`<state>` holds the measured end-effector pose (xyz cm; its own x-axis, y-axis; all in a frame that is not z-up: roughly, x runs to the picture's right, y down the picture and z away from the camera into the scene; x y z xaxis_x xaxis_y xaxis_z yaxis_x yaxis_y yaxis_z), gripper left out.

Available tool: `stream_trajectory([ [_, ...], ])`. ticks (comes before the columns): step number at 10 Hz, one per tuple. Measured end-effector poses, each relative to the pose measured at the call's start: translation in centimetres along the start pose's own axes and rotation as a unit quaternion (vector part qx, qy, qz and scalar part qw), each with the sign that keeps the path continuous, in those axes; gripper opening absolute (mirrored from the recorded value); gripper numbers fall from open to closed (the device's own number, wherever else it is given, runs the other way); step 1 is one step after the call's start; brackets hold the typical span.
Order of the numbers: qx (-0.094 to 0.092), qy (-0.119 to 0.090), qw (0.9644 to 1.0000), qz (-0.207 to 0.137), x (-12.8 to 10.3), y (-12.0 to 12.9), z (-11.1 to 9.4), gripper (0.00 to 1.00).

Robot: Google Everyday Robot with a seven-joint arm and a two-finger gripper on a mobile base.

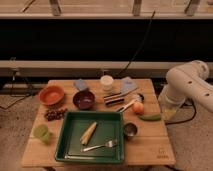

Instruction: Place apple in metal cup

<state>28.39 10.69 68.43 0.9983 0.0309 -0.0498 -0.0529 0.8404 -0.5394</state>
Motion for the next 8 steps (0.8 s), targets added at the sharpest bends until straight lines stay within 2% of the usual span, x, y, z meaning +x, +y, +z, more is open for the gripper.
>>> stream_trajectory([
  [2, -0.005, -0.002, 1.0, -0.004, 0.2, -0.3, 0.0, 0.65],
  [4, -0.024, -0.013, 0.9991, -0.033, -0.8, -1.5, 0.9, 0.65],
  [6, -0.045, -0.038, 0.9955, -0.075, -4.1, -4.6, 4.0, 0.65],
  [8, -0.058, -0.054, 0.9923, -0.096, -6.2, -5.9, 6.8, 0.65],
])
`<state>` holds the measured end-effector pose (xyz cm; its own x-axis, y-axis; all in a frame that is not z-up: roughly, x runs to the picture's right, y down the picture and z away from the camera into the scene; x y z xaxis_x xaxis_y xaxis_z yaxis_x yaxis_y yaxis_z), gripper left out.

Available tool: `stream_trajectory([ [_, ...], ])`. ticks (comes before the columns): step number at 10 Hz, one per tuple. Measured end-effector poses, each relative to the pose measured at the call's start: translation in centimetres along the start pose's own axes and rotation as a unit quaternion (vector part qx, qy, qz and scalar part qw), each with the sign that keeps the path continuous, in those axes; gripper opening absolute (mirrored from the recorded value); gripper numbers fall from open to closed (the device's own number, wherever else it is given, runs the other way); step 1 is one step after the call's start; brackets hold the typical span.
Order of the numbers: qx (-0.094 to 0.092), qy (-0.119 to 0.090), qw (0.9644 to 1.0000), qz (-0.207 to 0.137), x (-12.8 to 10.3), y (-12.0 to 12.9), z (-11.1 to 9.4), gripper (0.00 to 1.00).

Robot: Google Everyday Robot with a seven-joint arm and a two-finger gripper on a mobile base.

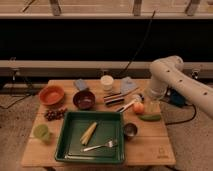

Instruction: Place apple in metal cup

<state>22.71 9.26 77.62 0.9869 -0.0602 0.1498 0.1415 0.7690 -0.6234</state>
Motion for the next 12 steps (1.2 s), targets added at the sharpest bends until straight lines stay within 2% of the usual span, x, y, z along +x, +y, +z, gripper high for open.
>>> stream_trajectory([
  [1, -0.005, -0.01, 0.9999, -0.009, -0.6, -0.9, 1.7, 0.65],
  [4, 0.001, -0.029, 0.9995, -0.012, -1.0, -2.0, 4.2, 0.65],
  [6, 0.008, -0.037, 0.9992, -0.013, -1.5, -2.5, 5.1, 0.65],
  [12, 0.016, -0.036, 0.9992, -0.009, -1.1, -3.3, 7.4, 0.65],
])
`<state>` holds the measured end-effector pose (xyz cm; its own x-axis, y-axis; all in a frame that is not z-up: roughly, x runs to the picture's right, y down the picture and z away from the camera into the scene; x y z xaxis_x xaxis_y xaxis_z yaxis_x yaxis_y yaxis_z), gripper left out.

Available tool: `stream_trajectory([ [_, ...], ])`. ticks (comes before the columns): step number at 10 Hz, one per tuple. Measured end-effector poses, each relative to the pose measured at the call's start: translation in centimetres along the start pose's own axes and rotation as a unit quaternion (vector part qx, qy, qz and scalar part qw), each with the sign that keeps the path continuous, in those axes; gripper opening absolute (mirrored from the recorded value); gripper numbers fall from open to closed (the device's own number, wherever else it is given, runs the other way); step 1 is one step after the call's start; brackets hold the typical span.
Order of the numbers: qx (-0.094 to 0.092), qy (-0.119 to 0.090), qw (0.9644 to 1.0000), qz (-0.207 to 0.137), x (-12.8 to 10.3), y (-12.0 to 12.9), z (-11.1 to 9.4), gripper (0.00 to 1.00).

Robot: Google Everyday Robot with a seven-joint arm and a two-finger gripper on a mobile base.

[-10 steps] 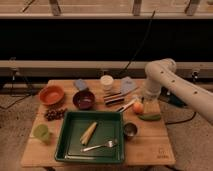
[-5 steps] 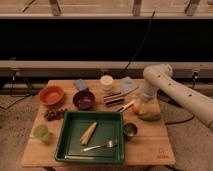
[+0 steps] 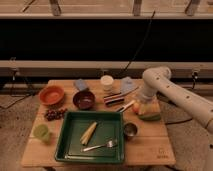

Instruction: Place apple in metal cup

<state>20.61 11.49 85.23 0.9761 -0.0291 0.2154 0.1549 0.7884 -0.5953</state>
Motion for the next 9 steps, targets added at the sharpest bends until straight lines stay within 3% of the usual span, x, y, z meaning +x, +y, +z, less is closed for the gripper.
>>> stream_trajectory([
  [9, 0.003, 0.011, 0.9999, 0.001, 1.3, -1.1, 2.2, 0.65],
])
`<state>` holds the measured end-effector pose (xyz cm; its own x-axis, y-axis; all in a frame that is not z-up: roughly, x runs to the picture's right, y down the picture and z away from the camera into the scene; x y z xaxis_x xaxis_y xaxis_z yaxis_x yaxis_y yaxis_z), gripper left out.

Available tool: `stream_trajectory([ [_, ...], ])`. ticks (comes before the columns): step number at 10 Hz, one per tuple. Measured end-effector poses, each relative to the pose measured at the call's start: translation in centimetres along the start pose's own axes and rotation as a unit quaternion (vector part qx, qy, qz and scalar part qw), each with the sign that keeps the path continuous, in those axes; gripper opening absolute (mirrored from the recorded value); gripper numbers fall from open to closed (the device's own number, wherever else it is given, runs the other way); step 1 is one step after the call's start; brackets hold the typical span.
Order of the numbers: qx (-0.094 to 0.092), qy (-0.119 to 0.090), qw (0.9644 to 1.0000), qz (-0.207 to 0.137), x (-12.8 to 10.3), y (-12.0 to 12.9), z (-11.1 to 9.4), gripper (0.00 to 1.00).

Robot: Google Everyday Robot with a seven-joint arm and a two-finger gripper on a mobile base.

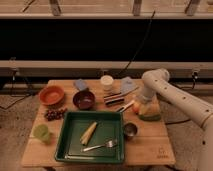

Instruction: Place apple in metal cup

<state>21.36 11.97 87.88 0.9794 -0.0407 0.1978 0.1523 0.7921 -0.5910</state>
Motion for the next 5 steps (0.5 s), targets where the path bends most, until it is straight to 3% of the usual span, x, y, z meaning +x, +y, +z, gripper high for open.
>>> stream_trajectory([
  [3, -0.004, 0.007, 1.0, -0.001, 0.47, -0.15, 0.83, 0.62],
  [5, -0.01, 0.007, 0.9999, 0.001, 0.78, -0.19, 1.09, 0.41],
])
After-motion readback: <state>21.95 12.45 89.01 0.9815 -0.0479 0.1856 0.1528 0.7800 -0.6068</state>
